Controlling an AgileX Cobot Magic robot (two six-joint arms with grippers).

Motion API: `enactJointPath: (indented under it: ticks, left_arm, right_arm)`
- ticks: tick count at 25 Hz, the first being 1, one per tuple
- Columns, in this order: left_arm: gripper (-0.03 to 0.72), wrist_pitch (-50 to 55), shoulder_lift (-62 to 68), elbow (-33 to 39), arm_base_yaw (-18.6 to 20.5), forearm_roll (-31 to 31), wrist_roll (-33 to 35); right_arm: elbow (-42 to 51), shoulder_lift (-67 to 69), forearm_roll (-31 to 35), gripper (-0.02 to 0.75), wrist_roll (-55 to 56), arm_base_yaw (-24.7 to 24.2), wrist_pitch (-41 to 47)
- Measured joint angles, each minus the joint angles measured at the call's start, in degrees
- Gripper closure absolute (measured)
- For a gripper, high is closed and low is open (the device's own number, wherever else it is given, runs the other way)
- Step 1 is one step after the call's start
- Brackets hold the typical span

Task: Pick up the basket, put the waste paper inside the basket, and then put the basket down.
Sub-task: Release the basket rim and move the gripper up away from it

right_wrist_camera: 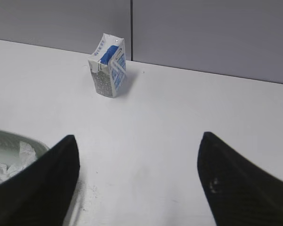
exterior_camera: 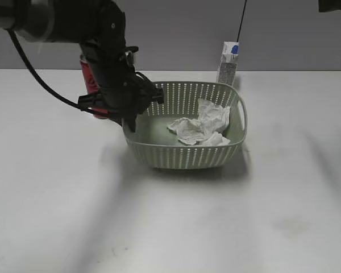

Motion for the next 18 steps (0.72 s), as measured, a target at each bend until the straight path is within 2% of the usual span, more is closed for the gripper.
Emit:
enactJointPath:
  ticks: [3,7,8,9,14,18]
  left_arm:
    - [0.549,-0.05,0.89,0.0,0.0,0.0,0.0]
    - [0.188,0.14,0.83,0.0,0.05,0.12,0.27]
    - [0.114,0.48,0.75,0.0,0.13,0.12,0.77]
    - [0.079,0.95,0.47,0.0,0.34,0.12,1.62]
    - [0.052,5.41,-3.84,0.0,2.97,0.12,7.73]
    - [0.058,10.52,-9.36,-0.05,7.13,0.09,14.7]
  right_arm:
    - [0.16,0.0,0.07,0.149,0.0,0.0,0.11]
    - [0.18,0.0,0.19,0.15,0.0,-0.05,0.11]
    - [0.18,0.0,0.26,0.15,0.0,-0.1,0.11]
    - [0.18,0.0,0.26,0.15,0.0,-0.1,0.11]
    - [0.18,0.0,0.38,0.15,0.0,-0.1,1.7]
    - [0.23,0.12,-1.16,0.15,0.0,-0.1,3.5]
